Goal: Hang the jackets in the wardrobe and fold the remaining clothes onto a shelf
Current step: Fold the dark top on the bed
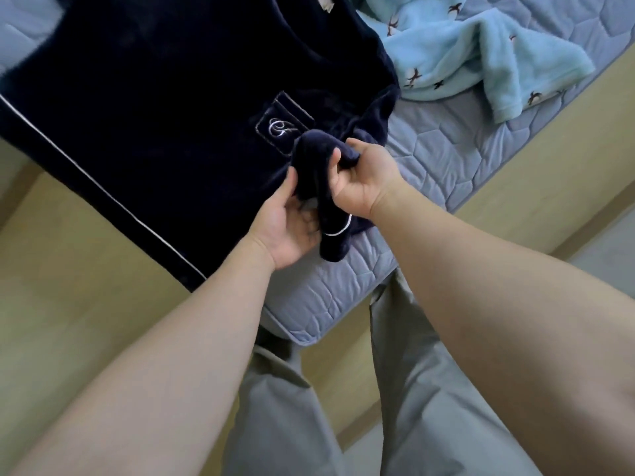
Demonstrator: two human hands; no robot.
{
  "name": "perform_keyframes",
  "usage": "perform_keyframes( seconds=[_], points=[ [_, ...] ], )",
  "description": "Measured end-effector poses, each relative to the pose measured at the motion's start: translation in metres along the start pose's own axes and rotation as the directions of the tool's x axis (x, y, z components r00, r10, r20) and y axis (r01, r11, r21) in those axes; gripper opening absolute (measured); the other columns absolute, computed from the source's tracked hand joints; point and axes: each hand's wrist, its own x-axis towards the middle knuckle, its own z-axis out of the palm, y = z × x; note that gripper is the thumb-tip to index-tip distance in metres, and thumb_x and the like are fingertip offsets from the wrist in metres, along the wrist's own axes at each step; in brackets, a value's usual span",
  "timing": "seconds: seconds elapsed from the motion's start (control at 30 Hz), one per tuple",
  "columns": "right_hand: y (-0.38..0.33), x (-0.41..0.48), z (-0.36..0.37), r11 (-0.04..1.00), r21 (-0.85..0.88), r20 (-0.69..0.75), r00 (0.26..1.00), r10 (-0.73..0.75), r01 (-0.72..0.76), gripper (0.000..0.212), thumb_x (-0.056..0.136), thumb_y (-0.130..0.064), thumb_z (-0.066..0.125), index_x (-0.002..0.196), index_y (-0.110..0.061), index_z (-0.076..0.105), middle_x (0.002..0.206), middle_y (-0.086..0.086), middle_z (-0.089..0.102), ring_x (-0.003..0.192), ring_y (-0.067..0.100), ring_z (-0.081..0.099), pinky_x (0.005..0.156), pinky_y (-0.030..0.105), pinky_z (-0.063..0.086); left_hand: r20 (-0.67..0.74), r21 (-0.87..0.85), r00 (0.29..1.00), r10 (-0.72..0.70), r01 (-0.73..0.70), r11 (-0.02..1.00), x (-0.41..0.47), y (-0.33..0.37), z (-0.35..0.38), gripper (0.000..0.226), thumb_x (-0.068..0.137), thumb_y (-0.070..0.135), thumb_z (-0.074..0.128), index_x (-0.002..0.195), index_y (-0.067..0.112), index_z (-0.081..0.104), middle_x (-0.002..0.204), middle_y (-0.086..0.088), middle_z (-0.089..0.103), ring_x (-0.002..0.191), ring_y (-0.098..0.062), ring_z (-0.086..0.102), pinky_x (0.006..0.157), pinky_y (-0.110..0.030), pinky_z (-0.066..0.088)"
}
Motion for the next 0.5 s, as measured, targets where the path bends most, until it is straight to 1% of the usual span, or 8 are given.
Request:
perform_keyframes(
  seconds=[0.07, 0.13, 0.2, 0.27, 0.33, 0.4, 0.47, 0.5],
  points=[
    [0.02, 0.006, 0.012, 1.0, 0.027, 0.061, 0.998, 0.002, -0.004, 0.044, 0.106, -0.026, 0.047, 0.106, 0.016, 0.06, 0.083, 0.026, 0.069, 0.063, 0.033, 0.071, 0.048, 0.03, 0.059, 0.003, 0.082, 1.0, -0.028, 0.028, 0.996, -0.005, 0.002, -0.013, 0.063, 0.081, 0.073, 0.062, 0.109, 0.018, 0.078, 0.108, -0.006, 0.074, 0.095, -0.022, 0.07, 0.082, -0.033, 0.052],
    [0.038, 0.014, 0.022, 0.998, 0.059, 0.12, 0.993, -0.012, 0.005, 0.047, 0.103, -0.022, 0.053, 0.131, 0.015, 0.051, 0.118, 0.03, 0.066, 0.094, 0.039, 0.07, 0.061, 0.038, 0.063, 0.002, 0.196, 0.999, -0.051, 0.05, 0.979, -0.01, 0.006, -0.031, 0.052, 0.085, 0.071, 0.057, 0.091, 0.024, 0.078, 0.085, 0.002, 0.07, 0.07, -0.014, 0.063, 0.065, -0.03, 0.035],
    [0.053, 0.023, 0.027, 0.994, 0.106, 0.19, 0.981, -0.052, 0.032, 0.057, 0.1, -0.015, 0.057, 0.143, 0.016, 0.036, 0.133, 0.037, 0.054, 0.113, 0.048, 0.063, 0.071, 0.049, 0.062, -0.007, 0.22, 0.999, -0.04, 0.041, 0.975, -0.014, 0.016, -0.053, 0.04, 0.091, 0.06, 0.058, 0.097, 0.023, 0.072, 0.081, 0.002, 0.065, 0.068, -0.013, 0.059, 0.063, -0.03, 0.032],
    [0.063, 0.033, 0.028, 0.988, 0.154, 0.221, 0.973, -0.066, 0.032, 0.073, 0.095, -0.008, 0.059, 0.151, 0.012, 0.017, 0.137, 0.044, 0.046, 0.112, 0.058, 0.06, 0.077, 0.057, 0.06, -0.023, 0.184, 0.999, 0.031, -0.026, 0.983, -0.016, 0.031, -0.077, 0.021, 0.099, 0.034, 0.056, 0.108, 0.019, 0.068, 0.079, 0.002, 0.064, 0.079, -0.016, 0.062, 0.075, -0.031, 0.043],
    [0.068, 0.044, 0.027, 0.991, 0.106, 0.174, 0.98, -0.1, 0.083, 0.083, 0.091, -0.003, 0.06, 0.154, 0.005, 0.007, 0.135, 0.044, 0.047, 0.108, 0.059, 0.062, 0.087, 0.058, 0.058, -0.11, 0.152, 0.989, 0.095, -0.078, 0.985, -0.017, 0.048, -0.099, 0.021, 0.1, 0.014, 0.05, 0.108, 0.017, 0.069, 0.075, 0.002, 0.062, 0.089, -0.02, 0.067, 0.09, -0.035, 0.05],
    [0.07, 0.05, 0.022, 0.984, -0.063, 0.063, 0.984, -0.165, 0.169, 0.074, 0.091, -0.003, 0.06, 0.152, 0.004, 0.019, 0.126, 0.037, 0.058, 0.103, 0.052, 0.067, 0.091, 0.053, 0.058, -0.24, 0.183, 0.965, 0.106, -0.062, 0.981, -0.015, 0.06, -0.114, 0.021, 0.101, 0.015, 0.05, 0.111, 0.016, 0.068, 0.088, 0.001, 0.069, 0.105, -0.023, 0.068, 0.096, -0.039, 0.051],
    [0.068, 0.058, 0.012, 0.922, -0.321, -0.076, 0.964, -0.253, 0.217, 0.05, 0.095, -0.008, 0.055, 0.143, 0.001, 0.041, 0.118, 0.024, 0.068, 0.096, 0.039, 0.074, 0.082, 0.043, 0.061, -0.331, 0.274, 0.939, 0.094, 0.0, 0.962, -0.01, 0.065, -0.126, 0.024, 0.101, 0.025, 0.055, 0.121, 0.016, 0.065, 0.112, -0.002, 0.07, 0.113, -0.024, 0.065, 0.096, -0.039, 0.05],
    [0.067, 0.063, 0.005, 0.869, -0.452, -0.17, 0.936, -0.307, 0.203, 0.04, 0.097, -0.011, 0.053, 0.136, -0.002, 0.05, 0.115, 0.017, 0.07, 0.094, 0.032, 0.074, 0.075, 0.038, 0.06, -0.365, 0.336, 0.926, 0.097, 0.034, 0.941, -0.006, 0.066, -0.13, 0.03, 0.099, 0.032, 0.06, 0.124, 0.016, 0.064, 0.119, -0.003, 0.068, 0.112, -0.024, 0.065, 0.094, -0.039, 0.049]
  ],
)
